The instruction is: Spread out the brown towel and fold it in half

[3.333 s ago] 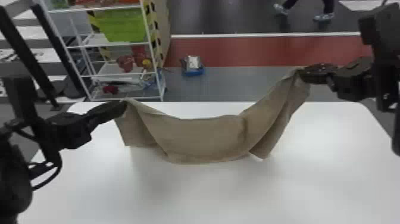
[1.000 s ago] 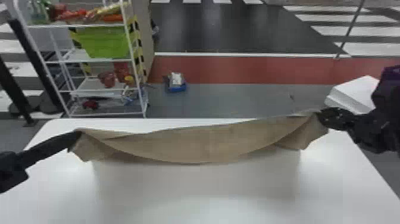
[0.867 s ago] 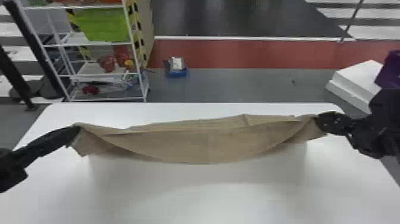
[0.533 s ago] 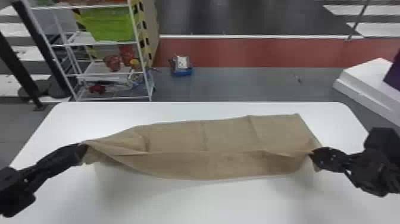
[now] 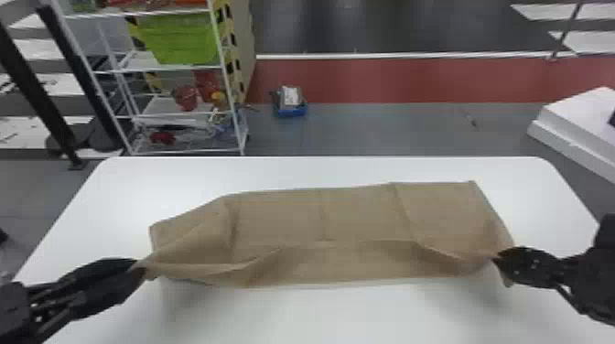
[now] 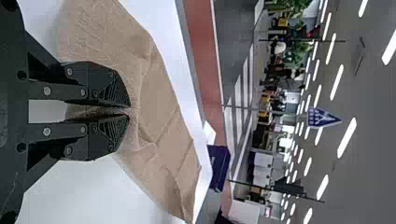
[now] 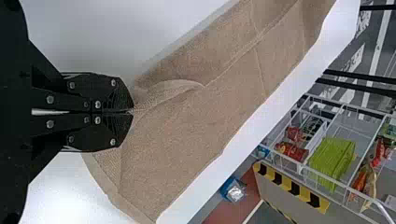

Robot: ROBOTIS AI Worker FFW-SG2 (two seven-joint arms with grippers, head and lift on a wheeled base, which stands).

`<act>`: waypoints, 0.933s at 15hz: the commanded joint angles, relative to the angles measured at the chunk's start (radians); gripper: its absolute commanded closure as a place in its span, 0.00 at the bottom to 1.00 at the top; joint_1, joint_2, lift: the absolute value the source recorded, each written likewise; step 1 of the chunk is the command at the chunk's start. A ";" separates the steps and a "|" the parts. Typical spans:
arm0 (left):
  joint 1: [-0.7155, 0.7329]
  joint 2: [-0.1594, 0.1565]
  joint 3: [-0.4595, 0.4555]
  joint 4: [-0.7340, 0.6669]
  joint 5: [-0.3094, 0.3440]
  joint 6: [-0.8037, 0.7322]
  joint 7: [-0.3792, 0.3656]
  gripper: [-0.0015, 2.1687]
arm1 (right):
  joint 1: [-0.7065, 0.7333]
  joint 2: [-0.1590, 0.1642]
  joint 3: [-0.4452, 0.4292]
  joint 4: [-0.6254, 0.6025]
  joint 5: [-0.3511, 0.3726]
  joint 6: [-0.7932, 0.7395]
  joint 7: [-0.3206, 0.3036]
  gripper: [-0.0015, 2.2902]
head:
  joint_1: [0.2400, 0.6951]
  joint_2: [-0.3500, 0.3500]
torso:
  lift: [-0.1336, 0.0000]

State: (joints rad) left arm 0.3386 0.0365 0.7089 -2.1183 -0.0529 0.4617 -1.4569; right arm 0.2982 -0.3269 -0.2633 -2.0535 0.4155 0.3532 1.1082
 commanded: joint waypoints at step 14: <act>-0.039 0.089 -0.035 0.113 -0.174 -0.214 -0.072 0.32 | 0.168 -0.064 -0.172 0.012 0.037 -0.292 0.147 0.57 | 1.00 0.59 | 0.07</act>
State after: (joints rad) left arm 0.3032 0.1271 0.6792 -2.0074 -0.2270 0.2526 -1.5306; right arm 0.4560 -0.3854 -0.4084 -2.0649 0.4346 0.1168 1.2596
